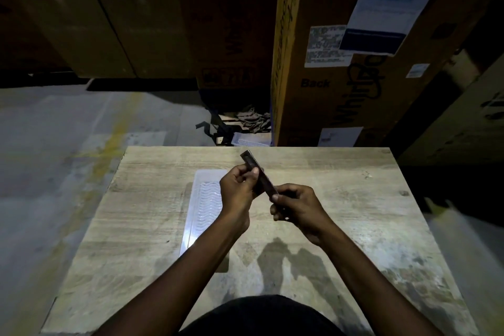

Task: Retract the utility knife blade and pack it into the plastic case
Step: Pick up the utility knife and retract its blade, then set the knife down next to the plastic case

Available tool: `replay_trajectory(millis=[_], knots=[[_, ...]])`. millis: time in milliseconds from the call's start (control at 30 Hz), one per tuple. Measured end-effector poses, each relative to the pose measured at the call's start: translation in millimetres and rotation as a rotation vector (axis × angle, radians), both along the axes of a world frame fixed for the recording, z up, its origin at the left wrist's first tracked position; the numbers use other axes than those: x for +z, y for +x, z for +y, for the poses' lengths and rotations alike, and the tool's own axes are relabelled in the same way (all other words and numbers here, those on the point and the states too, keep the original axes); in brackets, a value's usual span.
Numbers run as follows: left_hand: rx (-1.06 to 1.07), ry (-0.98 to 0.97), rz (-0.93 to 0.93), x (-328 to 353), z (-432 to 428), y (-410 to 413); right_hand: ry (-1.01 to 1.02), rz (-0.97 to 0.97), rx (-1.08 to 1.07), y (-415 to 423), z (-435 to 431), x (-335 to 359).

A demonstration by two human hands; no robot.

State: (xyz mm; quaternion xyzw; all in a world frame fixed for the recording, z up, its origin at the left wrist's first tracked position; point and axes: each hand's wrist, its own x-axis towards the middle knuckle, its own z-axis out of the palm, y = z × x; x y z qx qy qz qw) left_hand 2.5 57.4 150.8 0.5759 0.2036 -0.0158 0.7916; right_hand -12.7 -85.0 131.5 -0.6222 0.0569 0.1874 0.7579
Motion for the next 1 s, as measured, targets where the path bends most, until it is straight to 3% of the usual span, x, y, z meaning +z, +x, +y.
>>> replay_trajectory(millis=[133, 333, 433, 533, 700, 833, 1000], knots=[[-0.006, 0.081, -0.006, -1.1, -1.9, 4.9, 0.202, 0.158, 0.034, -0.8, -2.3, 3.5], [-0.009, 0.153, -0.011, -12.3, -3.0, 8.1, 0.132, 0.160, 0.042, 0.4, -4.7, -2.1], [-0.063, 0.249, -0.042, -27.0, 0.5, 8.5, -0.150, 0.081, 0.015, 2.5, -8.8, -14.1], [-0.244, 0.520, -0.096, -46.2, 7.6, 10.7, -0.483, 0.003, -0.059, 5.5, -17.2, -44.1], [-0.417, 0.818, -0.046, -83.4, 33.8, 0.7, -0.786, 0.127, -0.102, -0.2, -44.0, -112.4], [-0.609, 1.053, 0.081, -120.6, 56.2, -18.2, -0.953, 0.261, -0.109, -5.8, -65.4, -155.7], [-0.825, 1.309, 0.222, -152.7, 75.1, -36.4, -1.014, 0.311, -0.165, -8.1, -75.5, -185.6]])
